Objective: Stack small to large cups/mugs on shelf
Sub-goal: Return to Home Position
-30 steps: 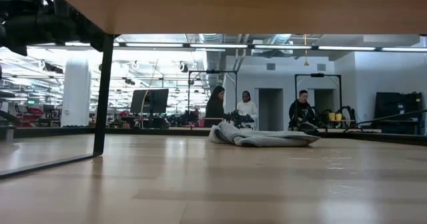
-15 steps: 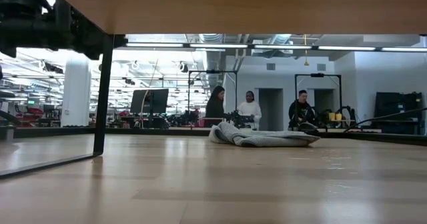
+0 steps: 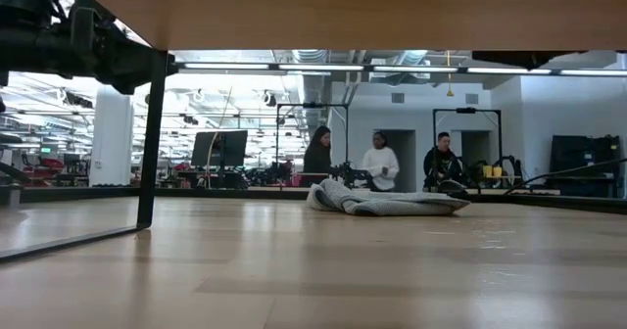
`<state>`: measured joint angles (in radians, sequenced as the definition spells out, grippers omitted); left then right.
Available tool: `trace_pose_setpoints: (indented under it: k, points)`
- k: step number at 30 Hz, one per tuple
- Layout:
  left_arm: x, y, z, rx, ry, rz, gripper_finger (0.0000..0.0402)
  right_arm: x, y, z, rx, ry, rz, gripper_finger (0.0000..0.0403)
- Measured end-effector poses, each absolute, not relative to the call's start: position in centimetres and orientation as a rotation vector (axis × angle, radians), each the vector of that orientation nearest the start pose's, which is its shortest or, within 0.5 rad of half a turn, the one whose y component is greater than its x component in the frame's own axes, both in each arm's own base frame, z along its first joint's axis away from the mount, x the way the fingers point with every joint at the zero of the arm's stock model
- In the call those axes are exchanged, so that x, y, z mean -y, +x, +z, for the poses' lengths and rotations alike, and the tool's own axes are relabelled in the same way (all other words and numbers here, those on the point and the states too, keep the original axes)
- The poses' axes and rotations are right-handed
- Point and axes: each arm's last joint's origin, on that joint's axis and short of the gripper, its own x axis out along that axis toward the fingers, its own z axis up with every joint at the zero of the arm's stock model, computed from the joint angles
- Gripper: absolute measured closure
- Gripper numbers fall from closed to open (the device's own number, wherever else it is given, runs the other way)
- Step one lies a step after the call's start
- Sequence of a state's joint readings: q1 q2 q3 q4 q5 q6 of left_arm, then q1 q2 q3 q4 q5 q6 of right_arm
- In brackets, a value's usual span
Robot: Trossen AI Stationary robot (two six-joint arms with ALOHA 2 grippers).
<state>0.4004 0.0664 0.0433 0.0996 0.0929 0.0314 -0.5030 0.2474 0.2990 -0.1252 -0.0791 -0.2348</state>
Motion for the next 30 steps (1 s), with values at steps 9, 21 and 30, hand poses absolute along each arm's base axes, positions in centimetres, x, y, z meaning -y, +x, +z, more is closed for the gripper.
trace_pose_setpoints:
  k: [9, 21, 30]
  points:
    - [-3.5, 8.8, 17.8, 0.037, 0.017, 0.313, 0.0205, 4.9, 9.0, 23.1, -0.12, -0.197, -0.404, 0.0327]
    - [-3.5, 8.8, 17.4, -0.01, -0.003, 0.338, 0.0205, 5.0, 9.1, 21.0, -0.125, -0.154, -0.406, 0.0327]
    - [-3.5, 8.8, 17.3, -0.014, -0.007, 0.333, 0.0205, 4.6, 8.5, 19.9, -0.077, -0.148, -0.412, 0.0327]
